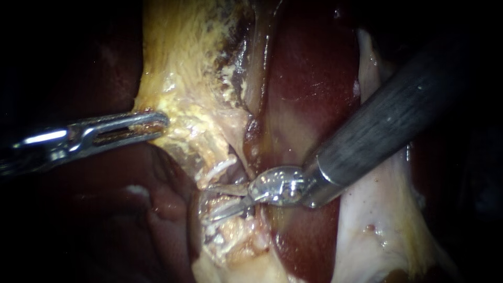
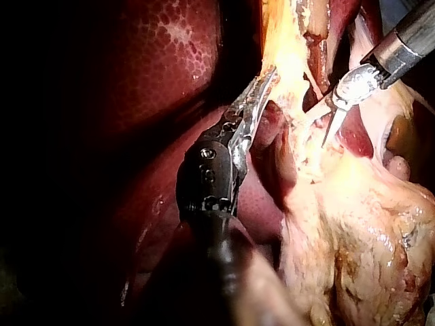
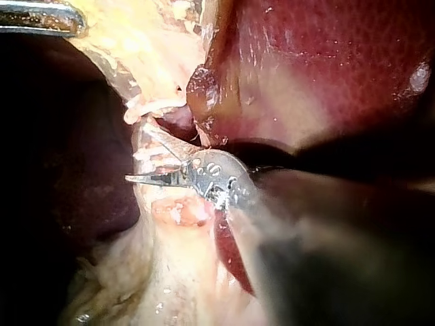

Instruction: Go back from the cut left tube

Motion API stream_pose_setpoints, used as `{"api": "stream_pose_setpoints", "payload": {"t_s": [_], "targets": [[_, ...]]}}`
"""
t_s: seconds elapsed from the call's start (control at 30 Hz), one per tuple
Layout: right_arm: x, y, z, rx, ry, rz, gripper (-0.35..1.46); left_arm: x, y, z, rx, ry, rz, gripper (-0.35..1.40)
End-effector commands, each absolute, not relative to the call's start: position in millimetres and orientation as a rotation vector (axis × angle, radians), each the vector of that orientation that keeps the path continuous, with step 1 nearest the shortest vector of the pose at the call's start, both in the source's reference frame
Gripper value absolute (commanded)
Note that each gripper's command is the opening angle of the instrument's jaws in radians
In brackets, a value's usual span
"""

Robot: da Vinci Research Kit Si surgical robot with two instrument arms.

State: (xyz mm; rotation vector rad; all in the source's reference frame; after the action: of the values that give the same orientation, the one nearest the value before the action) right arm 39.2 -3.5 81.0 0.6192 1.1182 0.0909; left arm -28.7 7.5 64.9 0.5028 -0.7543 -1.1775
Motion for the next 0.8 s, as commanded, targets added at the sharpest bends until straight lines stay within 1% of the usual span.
{"api": "stream_pose_setpoints", "payload": {"t_s": [0.03,0.17,0.23,0.6,0.8], "targets": [[38.8,-3.5,80.8,0.604,1.122,0.082,1.38,-28.7,7.4,64.9,0.502,-0.754,-1.178,-0.35],[36.9,-2.9,79.7,0.552,1.134,0.055,1.43,-28.7,7.5,64.9,0.502,-0.754,-1.178,-0.35],[35.6,-2.1,79.0,0.528,1.135,0.055,1.43,-28.6,7.5,65.0,0.502,-0.754,-1.178,-0.35],[29.2,3.4,74.6,0.372,1.122,0.055,1.43,-28.5,7.6,65.9,0.5,-0.756,-1.176,-0.35],[26.8,5.4,72.4,0.325,1.107,0.057,1.43,-28.5,7.6,66.1,0.499,-0.756,-1.176,-0.35]]}}
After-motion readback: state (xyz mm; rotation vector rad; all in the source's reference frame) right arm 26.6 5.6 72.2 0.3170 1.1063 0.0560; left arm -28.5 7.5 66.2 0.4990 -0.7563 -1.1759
